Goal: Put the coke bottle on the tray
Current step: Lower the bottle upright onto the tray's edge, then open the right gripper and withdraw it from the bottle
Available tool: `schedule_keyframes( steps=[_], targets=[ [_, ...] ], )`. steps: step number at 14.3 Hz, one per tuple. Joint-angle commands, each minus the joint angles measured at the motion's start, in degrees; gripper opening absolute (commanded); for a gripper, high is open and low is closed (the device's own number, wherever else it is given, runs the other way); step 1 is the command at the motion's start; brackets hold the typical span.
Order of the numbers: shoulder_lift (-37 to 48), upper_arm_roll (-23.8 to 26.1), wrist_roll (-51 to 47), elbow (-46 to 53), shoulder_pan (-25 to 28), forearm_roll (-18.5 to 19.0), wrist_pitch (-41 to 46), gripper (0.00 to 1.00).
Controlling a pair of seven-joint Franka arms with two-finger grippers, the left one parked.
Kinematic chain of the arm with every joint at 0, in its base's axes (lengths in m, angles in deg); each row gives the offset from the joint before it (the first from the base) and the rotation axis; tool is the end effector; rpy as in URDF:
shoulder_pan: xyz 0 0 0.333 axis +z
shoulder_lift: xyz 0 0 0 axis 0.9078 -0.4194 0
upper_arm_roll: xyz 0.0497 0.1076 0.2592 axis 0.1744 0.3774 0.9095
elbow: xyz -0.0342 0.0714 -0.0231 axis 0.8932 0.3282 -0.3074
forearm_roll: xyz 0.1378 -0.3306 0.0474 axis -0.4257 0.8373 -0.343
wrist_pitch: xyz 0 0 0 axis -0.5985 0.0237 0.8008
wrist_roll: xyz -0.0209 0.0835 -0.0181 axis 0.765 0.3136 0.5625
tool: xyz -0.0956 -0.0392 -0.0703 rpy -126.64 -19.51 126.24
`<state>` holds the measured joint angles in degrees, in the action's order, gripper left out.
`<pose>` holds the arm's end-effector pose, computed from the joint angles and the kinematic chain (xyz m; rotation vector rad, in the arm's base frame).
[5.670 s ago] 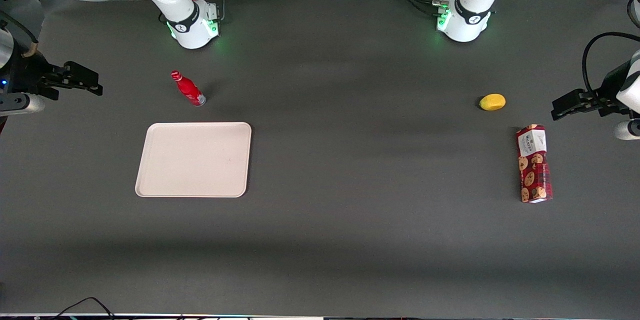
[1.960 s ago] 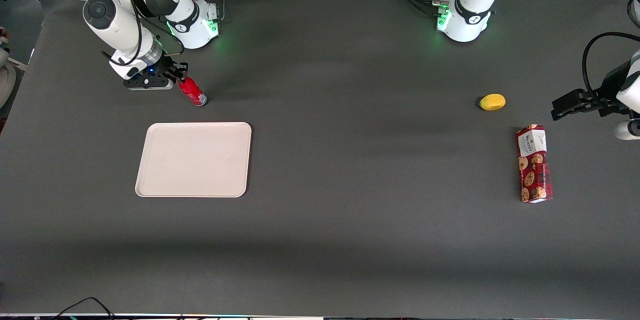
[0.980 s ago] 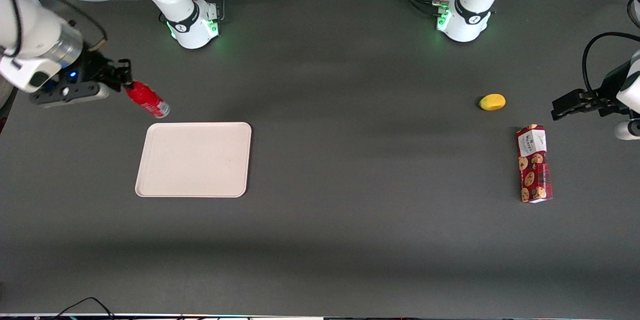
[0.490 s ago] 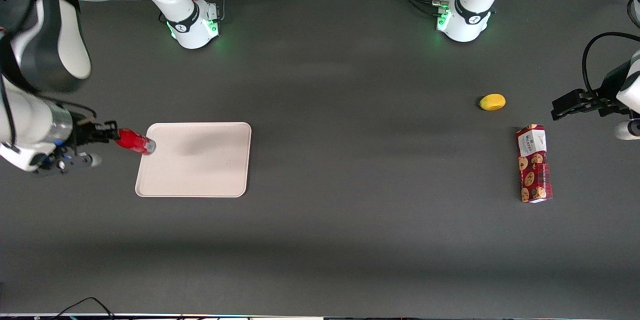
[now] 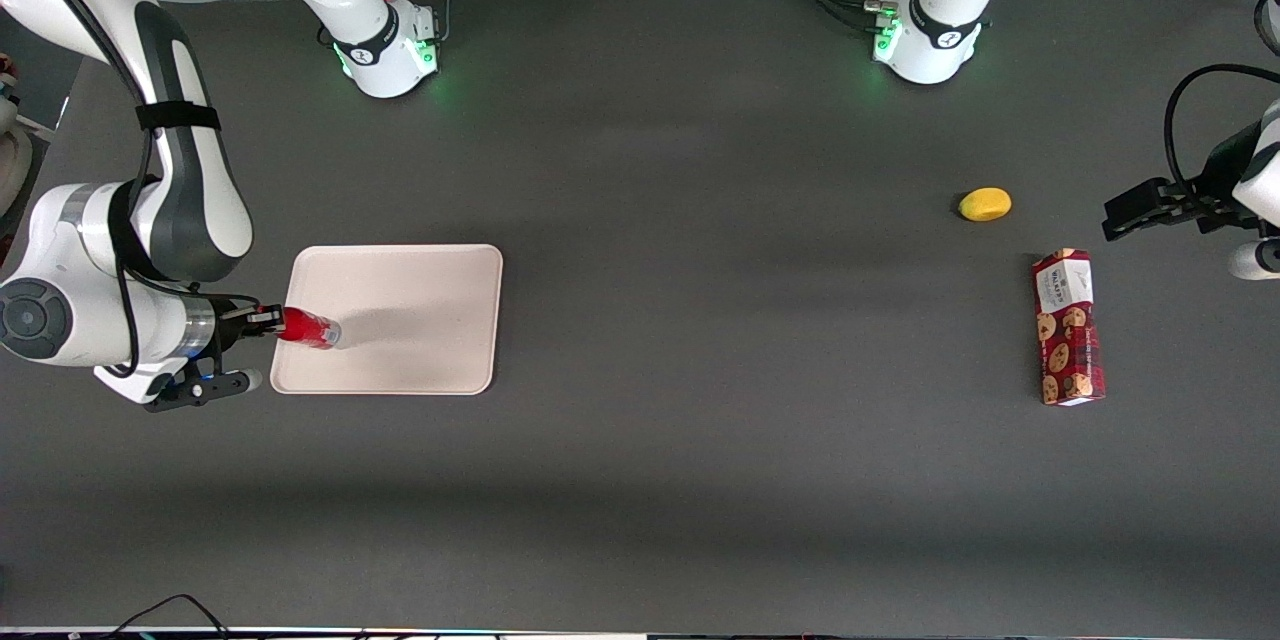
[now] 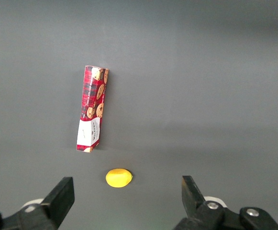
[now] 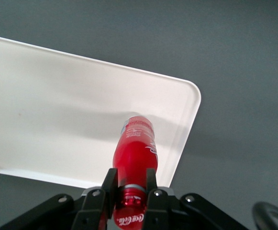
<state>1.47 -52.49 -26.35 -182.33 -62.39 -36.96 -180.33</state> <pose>0.5886 -0.0211 0.3199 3.0602 0.2939 -0.3943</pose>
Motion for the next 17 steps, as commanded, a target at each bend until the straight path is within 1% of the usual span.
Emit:
schedule_keyframes(
  steps=[1, 2, 5, 6, 7, 8, 9, 10, 13, 17],
  targets=[
    [1.74, -0.9, 1.82, -3.75, -0.35, 0.22, -3.28, 0.0],
    [1.74, -1.17, 2.61, -4.19, -0.53, 0.13, -3.9, 0.01],
    [1.66, -1.17, 2.97, -5.33, -0.62, 0.05, -5.22, 0.15],
    [1.66, -1.34, 2.79, -5.25, -0.53, 0.05, -5.23, 0.27],
    [1.74, -1.34, 2.27, -4.9, -0.44, 0.05, -4.79, 0.61],
    [2.27, -1.34, 2.0, -4.73, -0.35, 0.05, -4.53, 0.85],
    [2.79, -1.26, 2.0, -4.46, -0.27, 0.05, -4.35, 0.97],
    [3.58, -1.17, 1.91, -3.59, -0.09, 0.05, -2.78, 1.0],
    [6.56, -0.56, -0.37, 1.41, 0.35, -0.13, 4.94, 1.0],
    [14.47, 1.72, -3.61, 1.61, 0.44, -1.18, 12.07, 1.0]
  ],
)
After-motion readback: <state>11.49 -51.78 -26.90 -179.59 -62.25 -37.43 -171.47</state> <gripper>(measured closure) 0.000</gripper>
